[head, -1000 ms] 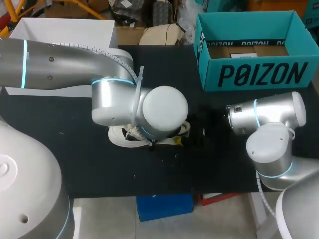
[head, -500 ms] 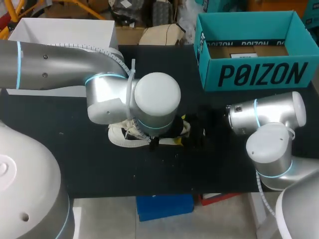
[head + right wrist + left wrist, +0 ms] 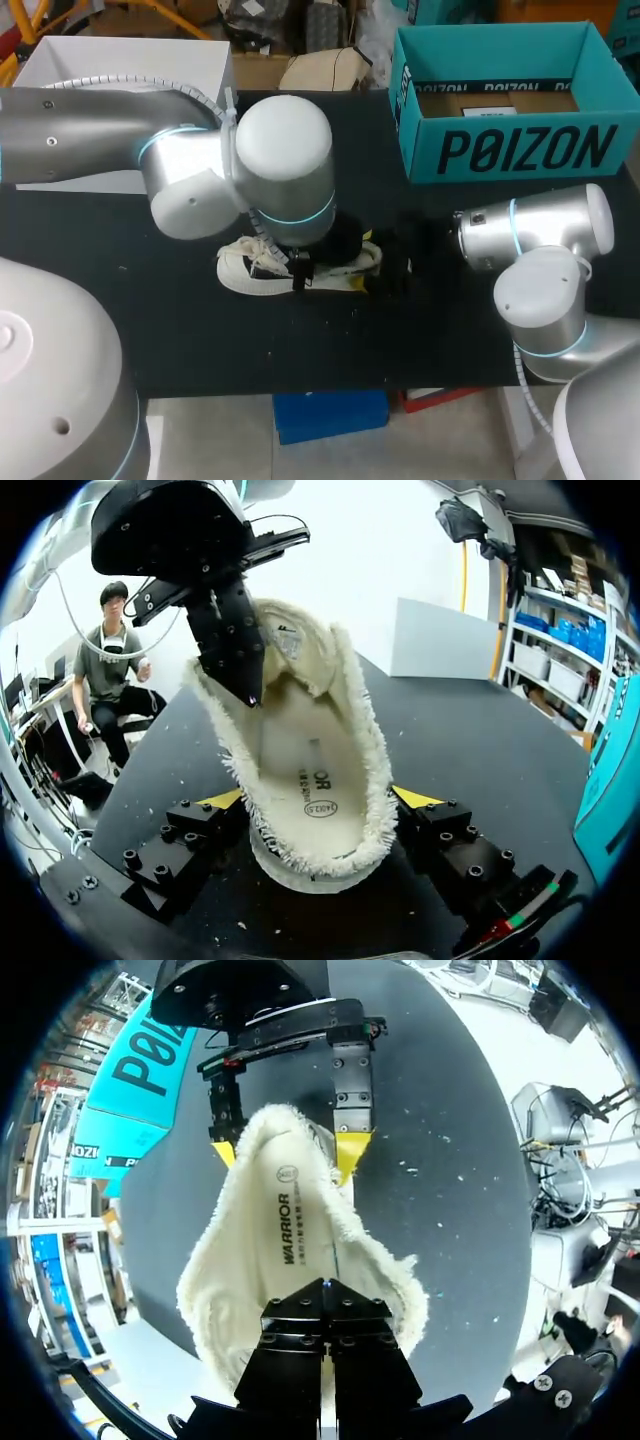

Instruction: Take the shoe out of the shoebox, open the shoe tongue, remove and reinsert the insole, then place the shoe into the shoebox

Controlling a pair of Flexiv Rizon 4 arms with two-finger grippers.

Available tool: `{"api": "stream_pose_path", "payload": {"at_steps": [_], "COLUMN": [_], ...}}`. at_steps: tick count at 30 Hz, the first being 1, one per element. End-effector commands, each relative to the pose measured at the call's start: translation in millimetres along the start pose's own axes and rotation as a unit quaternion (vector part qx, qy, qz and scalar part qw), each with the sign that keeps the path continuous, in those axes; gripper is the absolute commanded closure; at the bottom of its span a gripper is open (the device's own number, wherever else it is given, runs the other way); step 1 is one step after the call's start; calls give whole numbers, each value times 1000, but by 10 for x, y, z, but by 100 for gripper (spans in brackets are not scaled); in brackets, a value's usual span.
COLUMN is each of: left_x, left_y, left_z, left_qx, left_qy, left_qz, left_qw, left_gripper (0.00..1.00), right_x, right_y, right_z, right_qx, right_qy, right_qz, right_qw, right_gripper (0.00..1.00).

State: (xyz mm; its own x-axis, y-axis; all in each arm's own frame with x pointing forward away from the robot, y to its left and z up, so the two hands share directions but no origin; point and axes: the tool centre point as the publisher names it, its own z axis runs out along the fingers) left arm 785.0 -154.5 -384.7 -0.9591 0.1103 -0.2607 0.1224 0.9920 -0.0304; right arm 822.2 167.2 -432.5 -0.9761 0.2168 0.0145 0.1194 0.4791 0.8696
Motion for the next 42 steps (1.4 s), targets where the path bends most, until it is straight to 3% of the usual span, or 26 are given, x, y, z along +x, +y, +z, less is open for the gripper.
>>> {"api": "stream_pose_path", "payload": {"at_steps": [1,5,11,17,31,42], "left_x": [-42,-139,-268,-328,-256,-156], "left_y": [59,82,77,31,-91,-94], "left_z": [-33,-6,7,24,-68,-15], "left_qx": [16,65,77,71,74,48], "left_qy": [26,94,157,191,263,270], "left_qz": [1,12,41,70,68,51], "left_qw": [1000,993,984,976,960,960], "left_gripper": [100,100,100,100,100,100], "right_x": [-11,-11,-11,-11,-11,-11], "right_y": [-27,-27,-27,-27,-27,-27], "right_z": [11,11,11,11,11,11], "right_qx": [1,1,1,1,1,1], "right_qy": [0,0,0,0,0,0], "right_qz": [1,1,1,1,1,1], "right_qw": [1000,1000,1000,1000,1000,1000], "right_gripper": [100,100,100,100,100,100]}}
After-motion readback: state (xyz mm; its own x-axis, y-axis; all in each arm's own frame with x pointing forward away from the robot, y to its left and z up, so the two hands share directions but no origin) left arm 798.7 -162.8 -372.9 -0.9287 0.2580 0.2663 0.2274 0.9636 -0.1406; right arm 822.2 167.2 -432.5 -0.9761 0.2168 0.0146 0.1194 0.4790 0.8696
